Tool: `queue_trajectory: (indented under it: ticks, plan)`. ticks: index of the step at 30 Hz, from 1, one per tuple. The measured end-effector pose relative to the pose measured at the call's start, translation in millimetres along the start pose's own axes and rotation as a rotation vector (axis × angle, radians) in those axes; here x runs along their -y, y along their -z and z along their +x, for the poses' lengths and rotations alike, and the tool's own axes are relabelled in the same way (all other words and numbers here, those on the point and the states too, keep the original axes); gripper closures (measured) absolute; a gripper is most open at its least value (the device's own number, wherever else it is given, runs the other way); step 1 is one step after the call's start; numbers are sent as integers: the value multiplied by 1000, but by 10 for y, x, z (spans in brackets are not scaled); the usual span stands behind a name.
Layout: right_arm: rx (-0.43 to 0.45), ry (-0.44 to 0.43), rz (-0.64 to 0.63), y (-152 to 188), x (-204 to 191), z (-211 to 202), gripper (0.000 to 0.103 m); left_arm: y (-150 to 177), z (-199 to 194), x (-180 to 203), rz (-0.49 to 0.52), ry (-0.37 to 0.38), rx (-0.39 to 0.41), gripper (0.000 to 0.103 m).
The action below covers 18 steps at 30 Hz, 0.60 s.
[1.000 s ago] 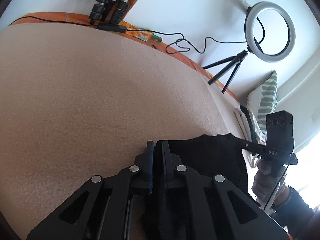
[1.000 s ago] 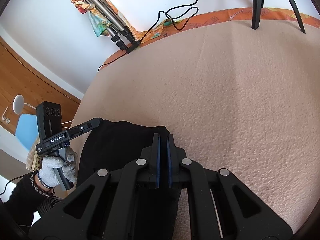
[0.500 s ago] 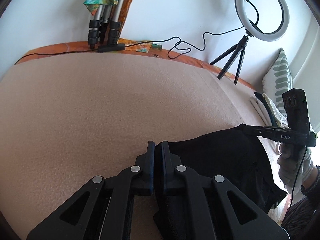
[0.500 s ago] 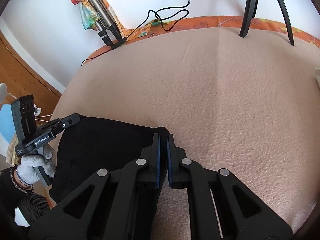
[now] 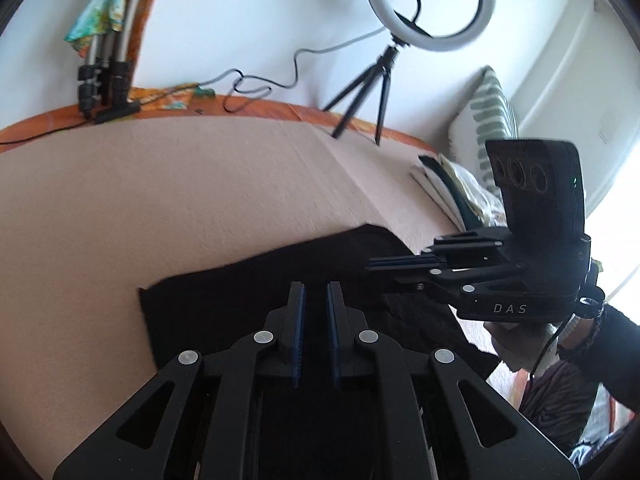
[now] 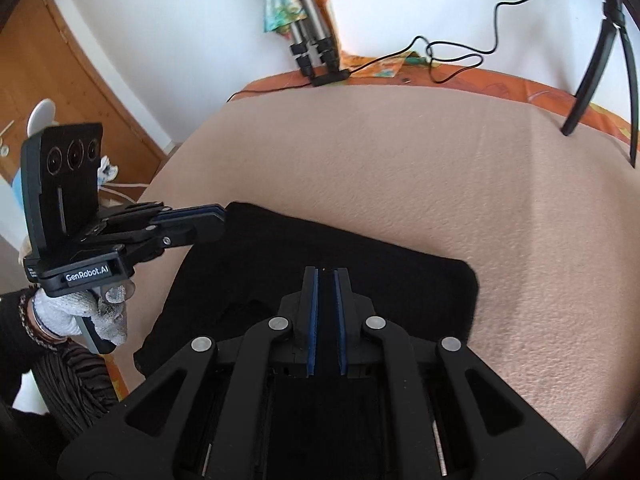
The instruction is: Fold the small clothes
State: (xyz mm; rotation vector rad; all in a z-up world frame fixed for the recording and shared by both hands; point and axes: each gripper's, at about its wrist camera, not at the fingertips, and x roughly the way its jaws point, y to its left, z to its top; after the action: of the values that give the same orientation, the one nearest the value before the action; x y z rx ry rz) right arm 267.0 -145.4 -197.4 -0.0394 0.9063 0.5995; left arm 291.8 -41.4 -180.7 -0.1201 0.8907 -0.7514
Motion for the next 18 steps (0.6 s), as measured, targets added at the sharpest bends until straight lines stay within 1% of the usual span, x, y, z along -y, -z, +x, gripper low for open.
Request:
queue_trajectory:
  ticks: [2, 4, 7, 10, 11, 14, 16, 18]
  plan:
    - [-39, 0, -29, 68, -59, 84, 94, 80, 136, 50, 43, -33, -62, 94]
    - [-68, -1, -25, 145, -48, 120, 94, 169, 194, 21, 27, -27, -100, 94]
    - [-102, -27, 1, 284, 10, 39, 94, 230, 103, 24, 18, -25, -92, 93]
    - [-82, -43, 18, 402, 33, -206, 94, 274, -72, 9, -7, -14, -66, 83]
    - [-66, -53, 35, 465, 50, -328, 94, 294, -126, -8, -17, -11, -62, 82]
    - [-43, -77, 76, 646, 71, -501, 94, 365, -240, -41, -35, -11, -56, 83]
    - [-54, -76, 84, 771, 38, -524, 94, 401, -262, -41, -51, -11, -59, 83]
    - [-77, -63, 76, 932, -20, -522, 94, 473, -307, -40, -65, 4, -71, 82]
